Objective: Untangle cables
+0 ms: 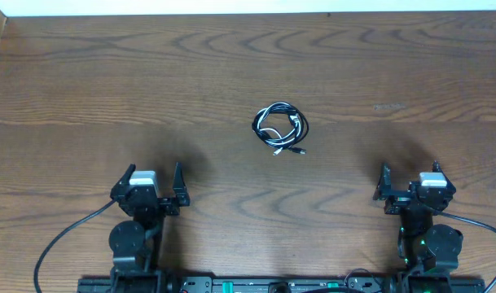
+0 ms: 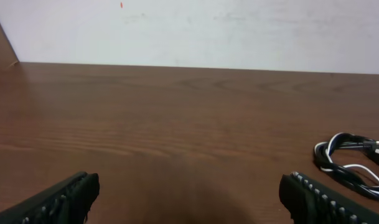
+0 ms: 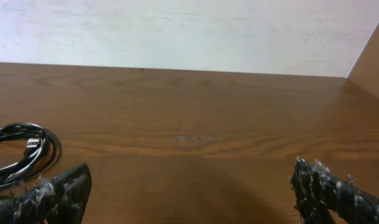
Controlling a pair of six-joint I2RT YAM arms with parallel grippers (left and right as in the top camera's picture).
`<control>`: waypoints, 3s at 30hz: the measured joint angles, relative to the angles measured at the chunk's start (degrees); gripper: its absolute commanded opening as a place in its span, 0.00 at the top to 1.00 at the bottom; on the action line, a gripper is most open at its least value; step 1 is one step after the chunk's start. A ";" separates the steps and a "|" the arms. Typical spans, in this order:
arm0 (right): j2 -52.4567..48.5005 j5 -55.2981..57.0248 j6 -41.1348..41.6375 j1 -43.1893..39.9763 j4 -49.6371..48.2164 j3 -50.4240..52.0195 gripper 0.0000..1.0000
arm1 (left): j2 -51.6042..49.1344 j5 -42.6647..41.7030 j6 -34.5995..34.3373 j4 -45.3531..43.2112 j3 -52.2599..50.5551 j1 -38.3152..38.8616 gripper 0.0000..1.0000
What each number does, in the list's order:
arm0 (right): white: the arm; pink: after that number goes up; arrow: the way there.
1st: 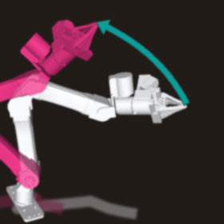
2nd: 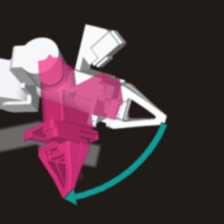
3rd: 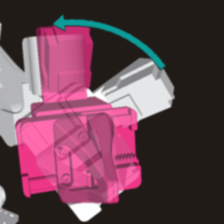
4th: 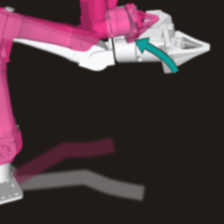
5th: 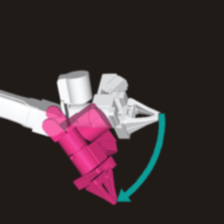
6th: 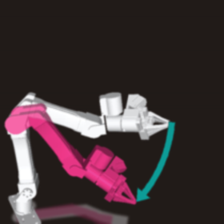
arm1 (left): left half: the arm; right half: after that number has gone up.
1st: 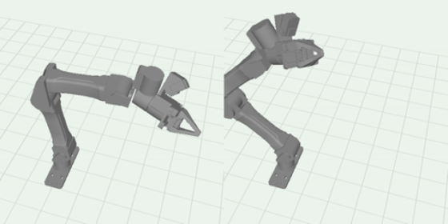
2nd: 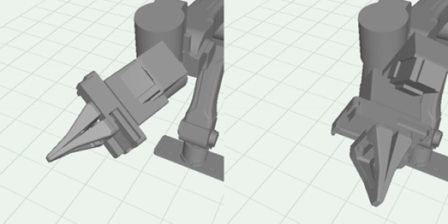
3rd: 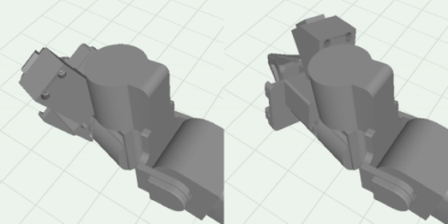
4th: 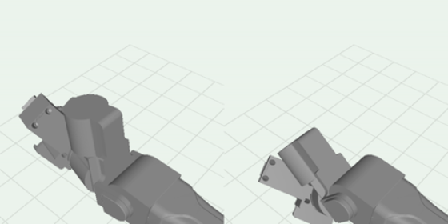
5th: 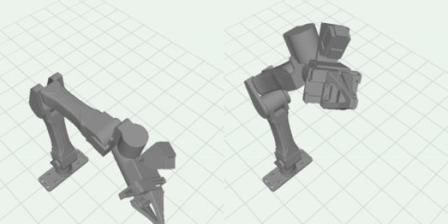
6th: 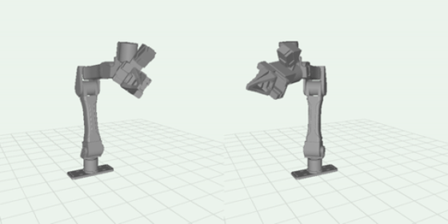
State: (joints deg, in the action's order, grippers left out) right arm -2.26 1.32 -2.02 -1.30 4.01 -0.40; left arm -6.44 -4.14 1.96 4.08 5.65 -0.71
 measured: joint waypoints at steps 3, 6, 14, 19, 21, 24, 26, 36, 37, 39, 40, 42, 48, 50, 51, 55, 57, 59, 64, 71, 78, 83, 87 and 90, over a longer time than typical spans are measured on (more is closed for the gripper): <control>0.00 0.00 0.00 0.00 -0.02 -0.02 0.01 | -3.67 0.00 0.00 -0.02 2.19 0.00 0.02; 0.00 0.00 0.00 0.00 0.00 -0.02 0.01 | -7.67 0.00 0.00 -0.04 4.22 0.00 0.02; 0.00 0.00 0.02 0.00 0.00 -0.02 0.01 | -15.56 -0.98 0.00 0.00 9.38 0.00 0.02; 0.00 0.00 0.02 0.00 -0.02 -0.02 0.01 | -20.85 -1.97 -0.02 -0.02 13.51 0.00 0.02; 0.00 0.00 0.00 0.00 0.00 0.00 0.01 | -22.25 -1.97 -0.04 -0.68 14.14 0.00 0.02; 0.00 0.00 0.00 0.00 0.00 0.00 0.01 | -23.02 -1.99 -0.28 -1.44 14.21 0.00 0.02; 0.00 0.00 0.00 0.00 0.00 -0.02 0.01 | -23.06 -1.99 -0.92 -1.97 14.21 0.00 0.02; 0.00 0.00 0.00 0.00 -0.02 -0.02 0.01 | -23.08 -1.92 -3.78 4.00 14.21 0.00 0.02; 0.00 0.00 0.02 0.00 -0.02 -0.02 0.01 | -23.08 -1.92 -4.57 4.74 14.21 0.00 0.02; -0.02 0.00 0.00 0.00 -0.02 -0.02 0.01 | -23.08 -1.92 -5.70 5.22 14.21 0.00 0.02; -0.02 0.00 0.02 0.00 -0.02 0.00 0.01 | -23.08 -1.92 -6.19 5.01 14.21 0.00 0.02; -0.02 0.00 0.00 0.00 -0.02 -0.02 0.01 | -23.08 -1.92 -6.67 4.07 14.21 0.00 0.02; -0.02 0.00 0.02 0.00 -0.02 0.00 0.01 | -23.69 -1.95 -7.08 4.90 15.26 0.00 0.02; -0.02 0.00 0.02 0.00 -0.02 0.00 0.01 | -25.11 -1.97 -6.67 7.34 17.51 0.00 0.02; -0.04 0.00 0.02 0.00 0.00 -0.02 0.01 | -26.14 -1.97 -6.43 8.98 19.10 0.00 0.02; -0.04 0.00 0.02 0.00 0.00 -0.02 0.01 | -32.06 -1.97 -4.61 16.72 28.22 0.00 0.02; -0.04 0.00 0.02 0.00 0.00 -0.02 0.01 | -35.95 -1.97 -3.74 20.96 33.75 0.00 0.02; -0.07 0.00 0.02 0.00 0.00 -0.02 0.01 | -39.69 -1.97 -3.28 24.20 38.71 0.00 0.02; -0.09 0.00 0.11 0.00 0.00 -0.02 0.01 | -48.81 -1.97 -2.95 31.87 49.77 0.39 0.02; -0.11 0.00 0.11 0.00 -0.02 0.00 0.01 | -58.23 -1.88 -2.12 35.17 57.29 3.52 0.02; -0.11 0.00 0.11 0.00 0.00 -0.02 0.01 | -61.72 -1.03 -2.08 33.38 57.40 8.00 0.02; -0.11 0.00 0.11 0.00 -0.02 -0.02 0.01 | -62.71 -1.42 -2.08 29.22 57.40 10.80 0.02; -0.11 0.00 0.11 0.00 -0.02 -0.02 0.01 | -62.90 -4.59 -2.12 28.26 57.40 11.76 0.02; -0.11 0.00 0.11 0.00 -0.02 -0.02 0.01 | -62.90 -7.63 -2.12 28.22 57.40 11.82 0.02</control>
State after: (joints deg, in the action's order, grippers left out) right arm -2.37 1.32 -1.91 -1.30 3.99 -0.43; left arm -69.34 -11.77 -0.16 32.29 63.05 11.11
